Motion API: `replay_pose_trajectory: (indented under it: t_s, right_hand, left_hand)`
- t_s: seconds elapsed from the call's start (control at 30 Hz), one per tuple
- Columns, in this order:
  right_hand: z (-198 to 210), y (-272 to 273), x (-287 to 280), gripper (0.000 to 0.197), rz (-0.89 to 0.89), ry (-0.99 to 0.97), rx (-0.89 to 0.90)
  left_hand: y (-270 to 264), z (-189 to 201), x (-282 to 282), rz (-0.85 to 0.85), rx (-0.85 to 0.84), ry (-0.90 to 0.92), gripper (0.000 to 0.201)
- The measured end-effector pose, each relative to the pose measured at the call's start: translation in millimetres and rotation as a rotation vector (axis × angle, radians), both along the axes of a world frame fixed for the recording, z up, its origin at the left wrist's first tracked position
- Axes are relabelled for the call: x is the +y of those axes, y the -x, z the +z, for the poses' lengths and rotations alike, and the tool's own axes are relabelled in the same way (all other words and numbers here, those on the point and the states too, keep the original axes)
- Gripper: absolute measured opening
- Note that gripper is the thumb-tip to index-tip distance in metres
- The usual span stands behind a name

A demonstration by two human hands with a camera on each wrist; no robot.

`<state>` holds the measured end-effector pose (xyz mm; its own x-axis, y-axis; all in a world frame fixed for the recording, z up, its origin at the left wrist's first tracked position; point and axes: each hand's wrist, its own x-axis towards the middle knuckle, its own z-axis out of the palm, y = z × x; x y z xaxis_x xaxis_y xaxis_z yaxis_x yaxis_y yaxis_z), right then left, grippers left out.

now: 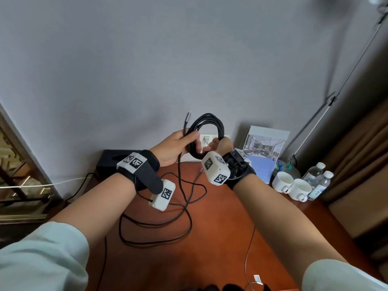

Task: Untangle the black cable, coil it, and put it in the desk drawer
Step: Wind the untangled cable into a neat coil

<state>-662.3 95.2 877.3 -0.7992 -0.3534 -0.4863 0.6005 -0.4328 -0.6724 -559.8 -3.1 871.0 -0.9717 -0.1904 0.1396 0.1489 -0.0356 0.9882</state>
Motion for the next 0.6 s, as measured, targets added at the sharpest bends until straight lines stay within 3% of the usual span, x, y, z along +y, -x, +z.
replay_pose_trajectory:
  t_s: [0.13,0.3,0.43,0.6]
  right_hand:
    - [1.9,-1.4,-1.5,0.031,0.035,-0.098,0.089]
    - [4.4,-0.6,-1.5,0.035,0.120,-0.180,0.215]
    - [2.1,2.1,-1.0,0.036,0.154,-0.171,0.227]
    - [-7.0,3.3,-1.0,0.033,0.093,-0.024,0.189]
  left_hand:
    - [7.2,4.9,0.4,0.110,-0.020,-0.049,0.037]
    - [11.4,7.6,1.9,0.265,-0.035,0.070,0.044]
    - [16.1,2.2,0.1,0.372,-0.037,0.099,0.049]
    - [20.4,-3.8,-7.1,0.485,-0.090,0.235,0.064]
